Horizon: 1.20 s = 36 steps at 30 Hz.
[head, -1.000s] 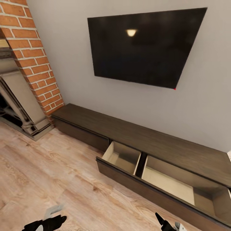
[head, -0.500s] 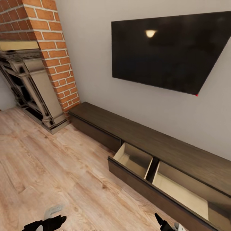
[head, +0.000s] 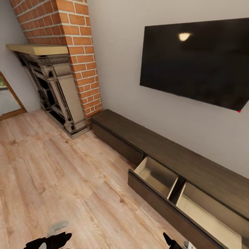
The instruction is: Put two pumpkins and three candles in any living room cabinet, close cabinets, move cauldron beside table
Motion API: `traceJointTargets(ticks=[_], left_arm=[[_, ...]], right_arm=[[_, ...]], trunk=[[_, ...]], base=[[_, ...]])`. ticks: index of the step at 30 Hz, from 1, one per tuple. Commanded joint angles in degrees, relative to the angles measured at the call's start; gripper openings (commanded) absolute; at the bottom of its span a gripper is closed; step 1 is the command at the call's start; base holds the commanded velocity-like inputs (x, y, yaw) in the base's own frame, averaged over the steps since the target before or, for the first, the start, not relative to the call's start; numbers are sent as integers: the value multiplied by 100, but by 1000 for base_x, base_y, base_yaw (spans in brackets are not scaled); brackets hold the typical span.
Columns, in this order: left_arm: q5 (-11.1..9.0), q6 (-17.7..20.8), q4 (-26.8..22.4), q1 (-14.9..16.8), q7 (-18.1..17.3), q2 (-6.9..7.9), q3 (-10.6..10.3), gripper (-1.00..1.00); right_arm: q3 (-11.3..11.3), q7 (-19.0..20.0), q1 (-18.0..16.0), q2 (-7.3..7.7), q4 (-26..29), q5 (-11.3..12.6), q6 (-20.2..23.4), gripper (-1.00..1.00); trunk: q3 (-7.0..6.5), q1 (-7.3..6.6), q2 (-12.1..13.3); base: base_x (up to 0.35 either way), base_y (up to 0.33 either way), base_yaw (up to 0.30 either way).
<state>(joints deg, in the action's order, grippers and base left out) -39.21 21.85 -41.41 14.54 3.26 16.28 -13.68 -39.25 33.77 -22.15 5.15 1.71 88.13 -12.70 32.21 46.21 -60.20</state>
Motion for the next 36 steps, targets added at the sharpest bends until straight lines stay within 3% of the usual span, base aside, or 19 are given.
traceJointTargets(ticks=[1, 5, 19, 30, 36], left_arm=[[-52, 13, -7, 5, 34, 7, -29, 100], [-57, 13, -7, 5, 34, 7, -29, 100], [-60, 6, 16, 5, 34, -51, -36, 100], [-65, -114, 45, 5, 34, -75, -38, 100], [-54, -134, 114, 5, 34, -79, -38, 100]], right_arm=[[-48, 9, 0, -3, 2, 41, -34, 100], [-48, -61, 0, -35, 4, 31, -100, 100], [-54, -111, 0, -68, 4, 29, -110, 100], [-57, -239, 0, -95, 4, 15, -110, 100], [-51, -437, 0, -199, 4, -346, -144, 100]], trunk=[[-14, -22, 38], [-85, -110, 199], [-85, -110, 199], [-283, -352, 640], [-391, -484, 880]], base=[[0, 0, 291], [0, 0, 291], [0, 0, 291], [0, 0, 291], [0, 0, 291]])
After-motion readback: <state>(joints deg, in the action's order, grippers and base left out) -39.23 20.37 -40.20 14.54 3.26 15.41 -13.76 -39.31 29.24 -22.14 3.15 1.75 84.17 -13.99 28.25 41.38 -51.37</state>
